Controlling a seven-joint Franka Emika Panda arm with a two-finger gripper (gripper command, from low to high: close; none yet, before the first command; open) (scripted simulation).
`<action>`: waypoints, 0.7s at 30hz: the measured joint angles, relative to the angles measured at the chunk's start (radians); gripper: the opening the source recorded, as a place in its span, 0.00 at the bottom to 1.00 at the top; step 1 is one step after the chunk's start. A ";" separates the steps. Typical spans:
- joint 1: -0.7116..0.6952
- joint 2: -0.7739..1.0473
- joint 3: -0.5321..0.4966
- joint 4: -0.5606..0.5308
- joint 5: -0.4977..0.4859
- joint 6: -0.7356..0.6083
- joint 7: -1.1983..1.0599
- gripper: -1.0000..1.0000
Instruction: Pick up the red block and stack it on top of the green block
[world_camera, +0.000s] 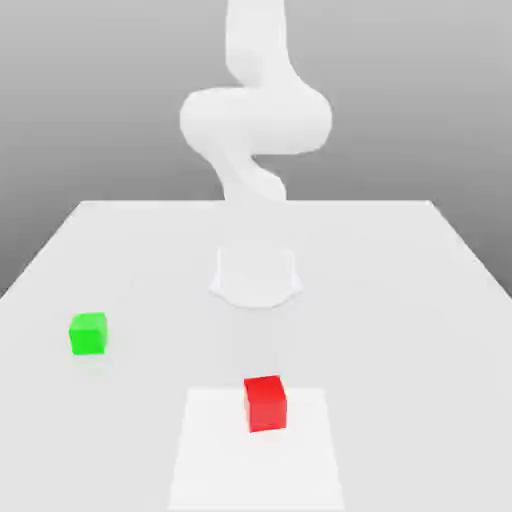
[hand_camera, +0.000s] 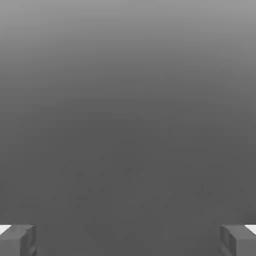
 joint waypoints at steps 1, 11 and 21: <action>0.004 0.035 -0.003 -0.028 0.001 0.024 -0.008 0.50; 0.037 0.383 -0.020 -0.292 0.009 0.261 -0.090 0.50; 0.048 0.786 -0.016 -0.482 0.004 0.551 -0.147 0.50</action>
